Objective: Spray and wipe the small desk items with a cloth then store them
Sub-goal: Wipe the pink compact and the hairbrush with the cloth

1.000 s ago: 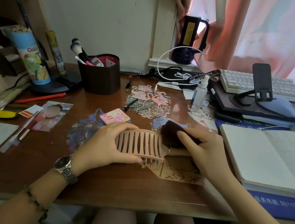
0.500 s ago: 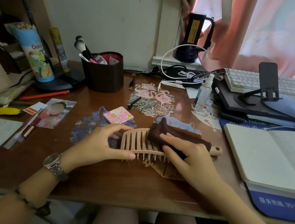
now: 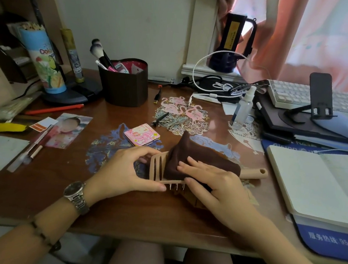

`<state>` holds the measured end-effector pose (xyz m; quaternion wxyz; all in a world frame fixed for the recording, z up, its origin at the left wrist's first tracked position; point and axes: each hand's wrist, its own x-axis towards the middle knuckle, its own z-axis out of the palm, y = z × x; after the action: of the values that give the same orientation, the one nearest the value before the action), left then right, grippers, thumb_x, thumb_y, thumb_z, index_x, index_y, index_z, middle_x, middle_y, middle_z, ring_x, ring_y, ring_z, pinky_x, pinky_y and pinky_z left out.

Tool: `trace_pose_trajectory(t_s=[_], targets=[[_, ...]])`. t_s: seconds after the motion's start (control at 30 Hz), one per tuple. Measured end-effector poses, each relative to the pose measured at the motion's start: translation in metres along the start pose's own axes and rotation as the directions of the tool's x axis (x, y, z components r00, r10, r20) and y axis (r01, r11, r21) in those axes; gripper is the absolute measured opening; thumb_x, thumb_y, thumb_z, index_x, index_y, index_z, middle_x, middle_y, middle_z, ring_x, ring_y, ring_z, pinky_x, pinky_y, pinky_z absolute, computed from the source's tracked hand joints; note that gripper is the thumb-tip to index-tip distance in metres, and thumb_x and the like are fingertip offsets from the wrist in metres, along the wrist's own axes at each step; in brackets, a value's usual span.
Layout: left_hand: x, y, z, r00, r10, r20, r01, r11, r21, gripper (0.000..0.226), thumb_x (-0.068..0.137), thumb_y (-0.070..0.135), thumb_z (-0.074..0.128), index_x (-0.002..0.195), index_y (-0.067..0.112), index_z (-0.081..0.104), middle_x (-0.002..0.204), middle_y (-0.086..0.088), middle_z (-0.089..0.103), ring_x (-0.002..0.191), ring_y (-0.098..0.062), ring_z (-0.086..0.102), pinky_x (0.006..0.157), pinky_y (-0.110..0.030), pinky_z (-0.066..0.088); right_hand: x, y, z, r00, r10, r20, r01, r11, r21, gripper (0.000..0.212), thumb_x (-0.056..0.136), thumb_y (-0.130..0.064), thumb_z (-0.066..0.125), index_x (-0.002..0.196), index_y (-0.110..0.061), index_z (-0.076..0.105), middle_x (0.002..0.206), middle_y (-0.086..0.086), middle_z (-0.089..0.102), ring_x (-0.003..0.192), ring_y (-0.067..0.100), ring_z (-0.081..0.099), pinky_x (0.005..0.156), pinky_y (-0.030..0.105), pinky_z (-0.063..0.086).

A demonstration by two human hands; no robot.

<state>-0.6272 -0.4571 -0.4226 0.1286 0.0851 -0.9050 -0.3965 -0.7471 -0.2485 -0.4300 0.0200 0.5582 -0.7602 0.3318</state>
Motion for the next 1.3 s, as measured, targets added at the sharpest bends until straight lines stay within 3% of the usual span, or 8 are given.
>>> trace_pose_trajectory(t_s=[0.17,0.47,0.97,1.3], targets=[[-0.001,0.001,0.0,1.0,0.006,-0.008,-0.006,1.0,-0.005,0.064,0.052,0.051,0.083,0.11,0.041,0.059,0.107,0.022,0.064,0.099,0.012,0.057,0.081,-0.002,0.041,0.013,-0.009,0.009,0.998,-0.07,0.009,0.07,0.998,0.0,0.034,0.094,-0.035,0.047,0.122,-0.025,0.064,0.126,-0.014,0.062,0.129,-0.001,0.044,0.109,0.028,0.039],[0.001,-0.002,0.001,1.0,0.01,-0.026,-0.009,1.0,0.015,0.068,0.051,0.055,0.082,0.113,0.039,0.059,0.105,0.025,0.064,0.1,0.011,0.057,0.083,-0.005,0.042,-0.006,0.01,-0.011,1.0,0.008,-0.009,-0.007,0.997,0.074,0.035,0.094,-0.036,0.048,0.125,-0.028,0.062,0.128,-0.019,0.059,0.128,-0.005,0.044,0.109,0.027,0.038],[-0.001,0.0,0.0,0.997,0.028,-0.067,-0.029,0.999,-0.015,0.055,0.051,0.048,0.084,0.101,0.036,0.065,0.093,0.024,0.069,0.092,0.009,0.061,0.076,-0.003,0.041,0.021,-0.021,0.013,0.991,-0.133,0.016,0.134,0.982,-0.13,0.034,0.094,-0.034,0.045,0.117,-0.022,0.067,0.121,-0.01,0.066,0.125,0.003,0.05,0.107,0.027,0.041],[0.001,-0.003,0.001,0.999,0.016,-0.041,-0.015,1.0,0.025,0.067,0.05,0.052,0.085,0.11,0.039,0.06,0.102,0.024,0.065,0.098,0.011,0.057,0.082,-0.005,0.043,0.006,0.006,-0.009,0.995,-0.091,0.031,0.091,0.995,-0.028,0.033,0.094,-0.034,0.047,0.12,-0.023,0.066,0.122,-0.015,0.064,0.124,-0.004,0.048,0.107,0.026,0.04]])
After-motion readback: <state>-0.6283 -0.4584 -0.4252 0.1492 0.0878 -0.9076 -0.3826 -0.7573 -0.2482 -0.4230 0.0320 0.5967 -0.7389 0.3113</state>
